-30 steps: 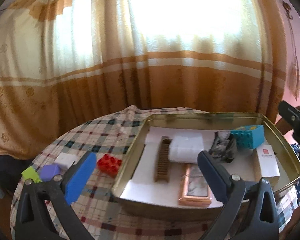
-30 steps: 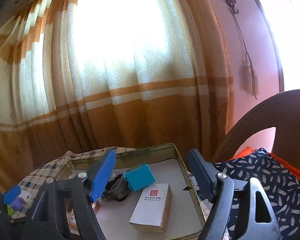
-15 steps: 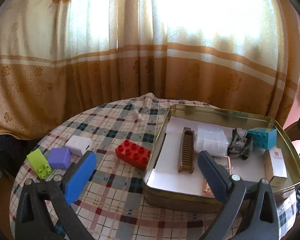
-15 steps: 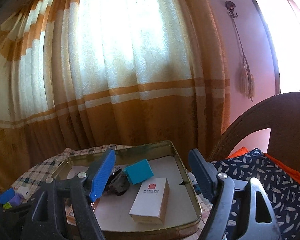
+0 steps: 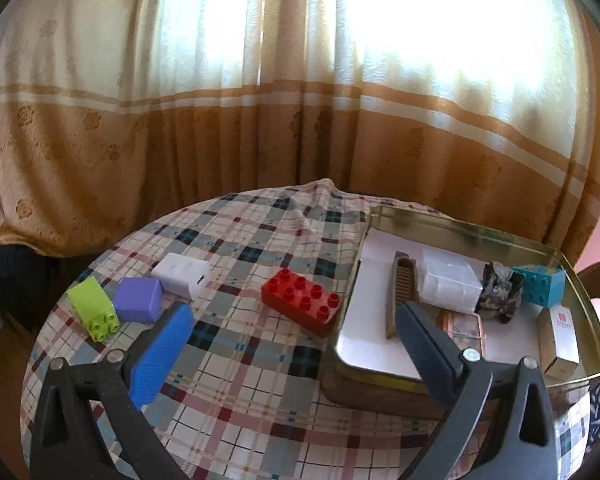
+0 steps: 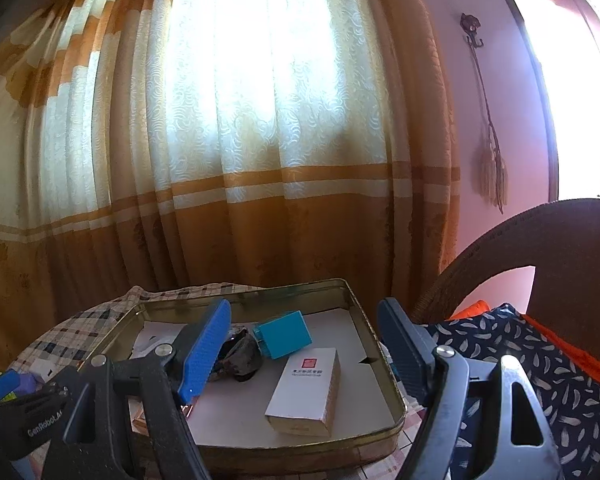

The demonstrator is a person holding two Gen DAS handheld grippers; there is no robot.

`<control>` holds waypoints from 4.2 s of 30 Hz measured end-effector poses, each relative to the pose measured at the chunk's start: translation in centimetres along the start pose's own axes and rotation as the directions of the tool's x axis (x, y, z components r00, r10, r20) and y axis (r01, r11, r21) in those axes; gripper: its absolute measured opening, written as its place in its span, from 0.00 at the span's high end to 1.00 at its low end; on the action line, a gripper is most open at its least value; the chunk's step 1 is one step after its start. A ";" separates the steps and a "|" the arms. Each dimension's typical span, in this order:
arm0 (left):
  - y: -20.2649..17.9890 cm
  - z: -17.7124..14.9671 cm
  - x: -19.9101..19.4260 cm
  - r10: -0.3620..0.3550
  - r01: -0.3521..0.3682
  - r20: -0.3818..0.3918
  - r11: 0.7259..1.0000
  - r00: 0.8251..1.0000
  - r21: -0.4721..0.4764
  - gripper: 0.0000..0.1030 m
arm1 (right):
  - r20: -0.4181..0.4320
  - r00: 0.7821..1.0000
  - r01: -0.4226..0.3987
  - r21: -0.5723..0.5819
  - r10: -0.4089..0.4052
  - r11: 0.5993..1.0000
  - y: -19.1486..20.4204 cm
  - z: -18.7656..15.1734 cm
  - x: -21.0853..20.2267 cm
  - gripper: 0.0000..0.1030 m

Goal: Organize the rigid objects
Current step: 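Withdraw both tools from the tray toward the remaining toy blocks, then grasp the lime-green block with the left tool and lift it, then grasp the red toy brick with the right tool while the left tool holds the green block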

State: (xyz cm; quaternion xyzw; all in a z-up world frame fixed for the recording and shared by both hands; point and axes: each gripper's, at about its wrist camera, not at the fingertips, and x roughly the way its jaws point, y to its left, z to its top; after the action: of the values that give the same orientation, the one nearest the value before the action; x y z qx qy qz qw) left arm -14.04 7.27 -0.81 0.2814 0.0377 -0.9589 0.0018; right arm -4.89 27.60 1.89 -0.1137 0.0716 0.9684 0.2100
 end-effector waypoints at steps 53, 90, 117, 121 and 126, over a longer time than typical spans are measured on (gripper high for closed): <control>14.6 2.2 0.2 0.083 -0.085 -0.021 0.990 0.996 -0.111 0.01 | -0.151 0.965 -0.221 -0.030 0.214 0.975 10.9 -2.0 0.0 0.25; 16.6 0.8 5.9 0.041 0.007 -0.288 0.987 0.957 0.163 0.54 | -0.281 0.869 -0.430 -0.020 0.408 0.903 17.0 -4.1 0.2 0.25; 14.8 1.0 3.0 -0.118 0.106 -0.211 0.992 0.970 -0.067 0.59 | -0.423 0.744 -0.598 -0.077 0.518 0.797 19.3 -3.0 3.5 0.42; 14.6 1.0 2.8 -0.102 0.092 -0.196 0.994 0.975 -0.058 0.59 | -0.526 0.705 -0.650 -0.211 0.476 0.730 22.4 -2.3 6.1 0.42; 14.8 1.0 2.6 -0.091 0.080 -0.190 0.995 0.978 -0.064 0.59 | -0.683 0.637 -0.707 -0.331 0.358 0.625 26.1 -3.8 9.5 0.42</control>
State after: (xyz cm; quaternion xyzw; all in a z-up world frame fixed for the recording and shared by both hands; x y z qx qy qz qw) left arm -16.40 -7.54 -2.47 0.3708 0.0765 -0.9249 -0.0352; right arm -23.61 7.06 -1.79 -0.4191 -0.1332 0.8803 -0.1778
